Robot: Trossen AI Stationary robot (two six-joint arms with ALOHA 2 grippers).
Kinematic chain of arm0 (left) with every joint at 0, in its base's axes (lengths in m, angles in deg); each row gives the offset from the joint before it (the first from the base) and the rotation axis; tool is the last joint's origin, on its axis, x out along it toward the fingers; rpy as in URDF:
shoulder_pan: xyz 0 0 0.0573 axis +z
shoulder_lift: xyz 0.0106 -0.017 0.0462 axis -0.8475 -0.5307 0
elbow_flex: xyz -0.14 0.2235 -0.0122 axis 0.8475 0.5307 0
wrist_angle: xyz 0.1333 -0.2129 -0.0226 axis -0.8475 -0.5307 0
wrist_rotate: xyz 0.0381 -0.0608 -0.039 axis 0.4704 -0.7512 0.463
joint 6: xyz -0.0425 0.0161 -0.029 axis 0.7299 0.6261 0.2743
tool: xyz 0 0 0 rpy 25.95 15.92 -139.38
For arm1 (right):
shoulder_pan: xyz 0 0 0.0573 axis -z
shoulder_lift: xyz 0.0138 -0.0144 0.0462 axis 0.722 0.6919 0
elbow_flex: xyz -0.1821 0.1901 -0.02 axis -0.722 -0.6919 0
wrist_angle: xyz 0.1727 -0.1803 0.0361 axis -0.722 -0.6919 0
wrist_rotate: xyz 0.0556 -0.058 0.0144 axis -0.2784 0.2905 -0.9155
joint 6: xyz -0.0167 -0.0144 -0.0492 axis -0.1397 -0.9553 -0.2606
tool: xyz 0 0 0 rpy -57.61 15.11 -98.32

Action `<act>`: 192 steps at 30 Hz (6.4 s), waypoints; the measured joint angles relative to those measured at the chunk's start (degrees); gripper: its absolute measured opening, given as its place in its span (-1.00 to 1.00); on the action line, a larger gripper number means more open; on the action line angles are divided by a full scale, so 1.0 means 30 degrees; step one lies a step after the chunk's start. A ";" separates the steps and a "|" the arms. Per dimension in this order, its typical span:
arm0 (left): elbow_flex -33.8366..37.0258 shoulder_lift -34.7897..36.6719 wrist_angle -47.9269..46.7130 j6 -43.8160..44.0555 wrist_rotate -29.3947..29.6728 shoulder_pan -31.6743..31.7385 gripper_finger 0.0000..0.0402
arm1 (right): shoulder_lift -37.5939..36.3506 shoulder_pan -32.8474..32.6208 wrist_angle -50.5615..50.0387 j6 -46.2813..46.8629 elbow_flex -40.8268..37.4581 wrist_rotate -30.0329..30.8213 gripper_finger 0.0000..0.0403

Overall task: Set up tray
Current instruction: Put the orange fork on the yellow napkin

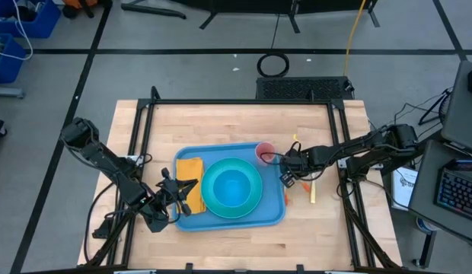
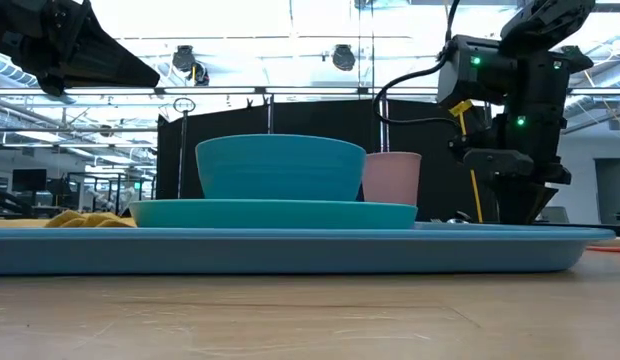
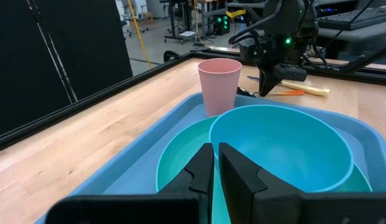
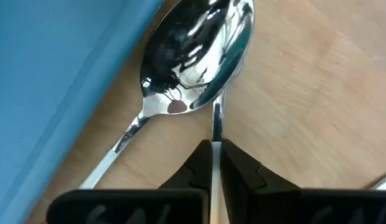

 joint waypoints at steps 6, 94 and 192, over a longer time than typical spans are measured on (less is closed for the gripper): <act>0.0000 0.0000 0.0000 0.0012 -0.0027 0.0001 -0.85 | -0.1420 -0.0324 -0.0769 0.0364 -0.0021 0.0451 -0.97; -0.7718 -0.8128 1.5696 -2.2432 -0.2699 0.6019 -0.18 | -0.2183 -0.8114 3.1163 -2.1419 0.0066 0.3499 -0.97; -1.4010 -1.2400 2.5575 -4.1410 -0.0535 0.6342 -0.18 | -0.0942 -0.3834 3.7723 -1.5115 0.0059 0.0368 -0.97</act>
